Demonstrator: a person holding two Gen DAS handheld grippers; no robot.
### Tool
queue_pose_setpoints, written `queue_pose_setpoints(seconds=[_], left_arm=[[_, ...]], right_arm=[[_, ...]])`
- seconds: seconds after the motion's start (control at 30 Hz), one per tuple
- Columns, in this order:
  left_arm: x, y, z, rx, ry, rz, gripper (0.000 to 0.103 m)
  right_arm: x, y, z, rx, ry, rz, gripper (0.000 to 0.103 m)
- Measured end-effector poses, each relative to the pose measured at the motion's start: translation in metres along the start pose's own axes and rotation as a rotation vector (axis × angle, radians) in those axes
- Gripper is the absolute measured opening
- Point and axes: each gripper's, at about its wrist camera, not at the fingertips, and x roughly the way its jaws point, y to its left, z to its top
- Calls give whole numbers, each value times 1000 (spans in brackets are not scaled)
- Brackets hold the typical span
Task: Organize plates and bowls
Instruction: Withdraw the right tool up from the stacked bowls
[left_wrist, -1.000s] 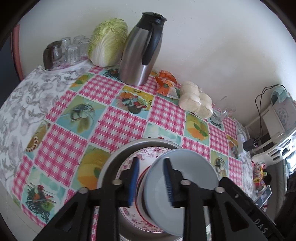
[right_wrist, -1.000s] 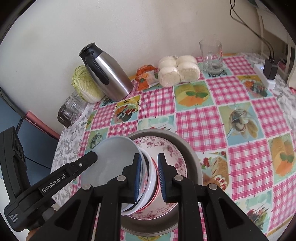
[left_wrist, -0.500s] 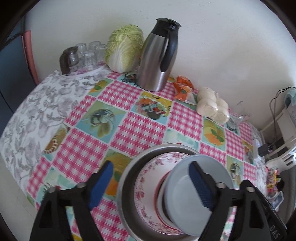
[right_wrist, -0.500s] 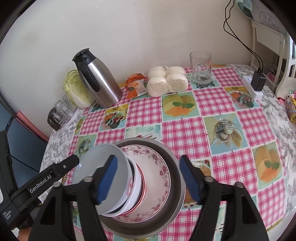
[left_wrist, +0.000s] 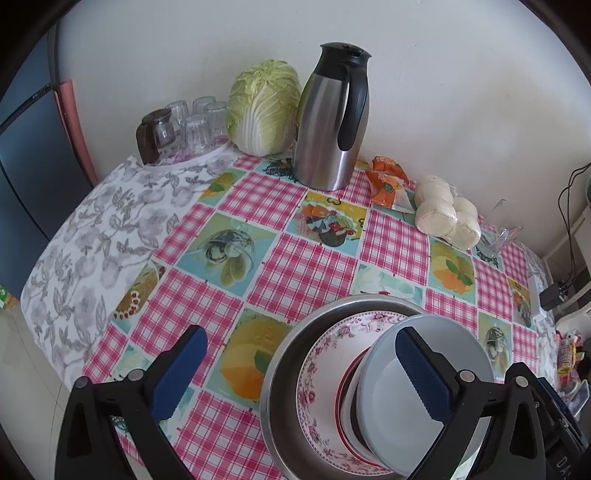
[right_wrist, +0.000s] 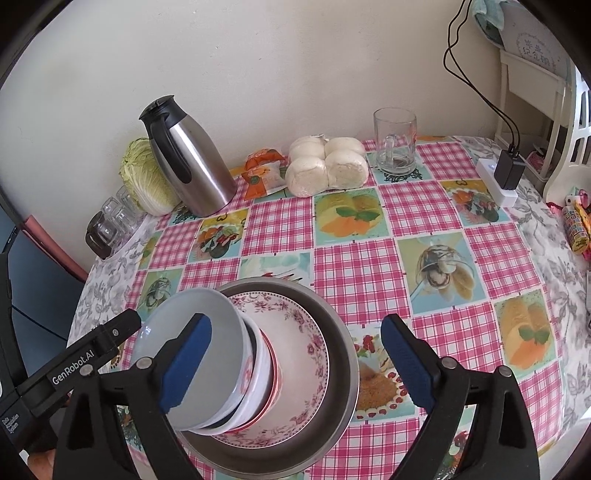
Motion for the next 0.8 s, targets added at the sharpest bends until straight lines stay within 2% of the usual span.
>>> queue_pose_setpoints(seconds=[0.23,0.37,0.8], left_arm=[[-4,5,1,-10,-48,32,103],[-5,6,1,-12,-48,34,103],[-19,-11,-6,56,-78,50,103]], right_arm=[[0,1,0,-12,-7,-8,94],[0,0,0,-16,-8,-10,97],[-11,0,-5,-36,-24,-13,97]])
